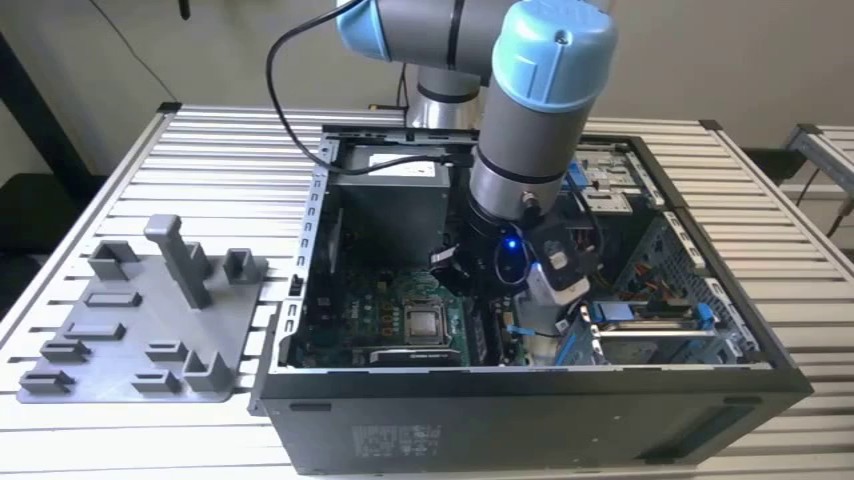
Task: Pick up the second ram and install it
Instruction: 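Insert the second ram into the second slot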
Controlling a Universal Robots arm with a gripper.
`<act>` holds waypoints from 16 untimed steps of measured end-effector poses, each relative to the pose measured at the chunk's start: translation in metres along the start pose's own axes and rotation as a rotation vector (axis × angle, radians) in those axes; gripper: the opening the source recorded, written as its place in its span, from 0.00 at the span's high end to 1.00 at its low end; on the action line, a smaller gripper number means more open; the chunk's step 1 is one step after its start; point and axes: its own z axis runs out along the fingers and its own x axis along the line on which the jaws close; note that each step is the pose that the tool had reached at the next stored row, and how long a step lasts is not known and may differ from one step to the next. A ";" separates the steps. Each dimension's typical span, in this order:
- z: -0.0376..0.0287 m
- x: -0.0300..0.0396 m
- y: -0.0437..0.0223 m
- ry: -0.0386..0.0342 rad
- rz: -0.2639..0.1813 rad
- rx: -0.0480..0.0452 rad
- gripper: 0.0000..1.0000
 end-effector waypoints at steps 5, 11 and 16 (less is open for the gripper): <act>0.0000 0.0000 0.0000 0.0002 -0.014 -0.0003 0.86; 0.0000 0.0000 0.0000 0.0002 -0.016 -0.0002 0.86; 0.0004 0.0000 0.0000 0.0002 -0.016 -0.0006 0.86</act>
